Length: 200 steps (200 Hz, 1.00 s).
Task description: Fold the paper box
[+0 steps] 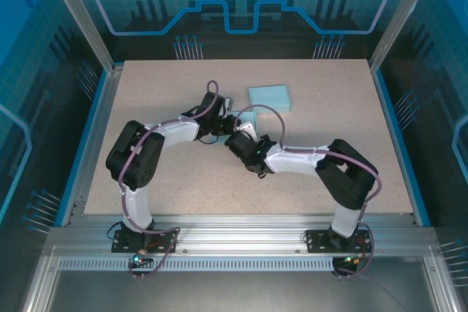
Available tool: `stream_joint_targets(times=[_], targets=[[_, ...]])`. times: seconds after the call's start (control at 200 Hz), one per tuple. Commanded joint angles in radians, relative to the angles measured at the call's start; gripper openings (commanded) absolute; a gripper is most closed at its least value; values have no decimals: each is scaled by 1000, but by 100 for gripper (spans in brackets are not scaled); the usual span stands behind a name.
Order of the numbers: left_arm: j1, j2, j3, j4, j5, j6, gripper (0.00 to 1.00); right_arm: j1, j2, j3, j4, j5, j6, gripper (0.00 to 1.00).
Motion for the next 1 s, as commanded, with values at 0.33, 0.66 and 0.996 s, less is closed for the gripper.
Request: stream_joint_targets(times=[0.33, 0.66, 0.996], targets=[[6, -56, 5, -13, 44, -19, 38, -147, -260, 33, -93, -308, 7, 84], [10, -260, 22, -140, -150, 52, 61, -365, -142, 103, -57, -702, 56, 84], [129, -121, 40, -224, -124, 75, 51, -473, -27, 127, -15, -920, 133, 86]])
